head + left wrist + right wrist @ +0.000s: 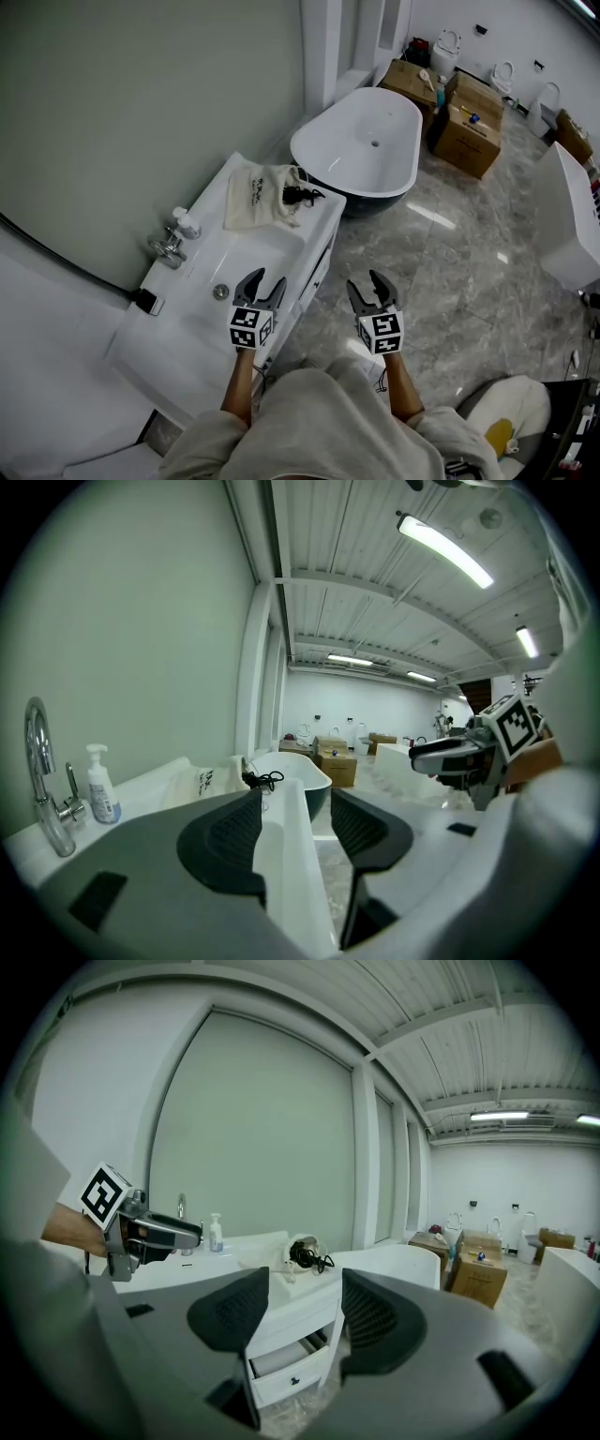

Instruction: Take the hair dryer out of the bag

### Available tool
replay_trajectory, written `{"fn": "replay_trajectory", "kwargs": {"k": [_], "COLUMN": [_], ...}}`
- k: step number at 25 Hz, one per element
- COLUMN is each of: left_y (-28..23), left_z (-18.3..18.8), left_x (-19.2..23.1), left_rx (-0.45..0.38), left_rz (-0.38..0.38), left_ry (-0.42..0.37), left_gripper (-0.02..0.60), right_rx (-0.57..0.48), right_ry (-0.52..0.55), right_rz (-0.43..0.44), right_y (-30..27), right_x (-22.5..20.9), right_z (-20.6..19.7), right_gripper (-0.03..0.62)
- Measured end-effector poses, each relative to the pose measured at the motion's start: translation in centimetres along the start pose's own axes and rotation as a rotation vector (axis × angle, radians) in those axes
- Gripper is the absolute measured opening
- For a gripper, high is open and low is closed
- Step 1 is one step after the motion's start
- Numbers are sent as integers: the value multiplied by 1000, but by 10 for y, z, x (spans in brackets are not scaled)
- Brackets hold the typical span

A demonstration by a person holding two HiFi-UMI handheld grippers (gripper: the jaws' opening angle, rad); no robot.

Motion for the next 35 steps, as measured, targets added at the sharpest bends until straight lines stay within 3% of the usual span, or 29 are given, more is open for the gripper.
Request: {"fn": "replay_trajectory", "kwargs": {"k": [9,18,26,35], "left_y": [-27,-82,-135,-186], "left_z": [-6,-13,-11,8], "left_x": [20,55,90,122], "left_rx": [29,73,121,175], "left_rz": [8,58,131,246], "left_ry": [15,49,88,147], "left_gripper": [210,210,209,210], "right_rx": [37,44,63,110], "right_ry": [-6,1,27,50], "right_rz": [26,81,167,321], "right_y": [-36,-106,-187,-270], "right_x": [-6,-36,-69,-93], "right_z": [-7,3,27,55], "right_gripper": [227,227,227,227]}}
Point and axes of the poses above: the fingertips, and each gripper's own axes: y backward along the fingers, x to its left, z out of its top, the point moved 3 cm from there along y, backward along the fingers, and after that the axes turned 6 degrees about -y, right-handed, at the moved point
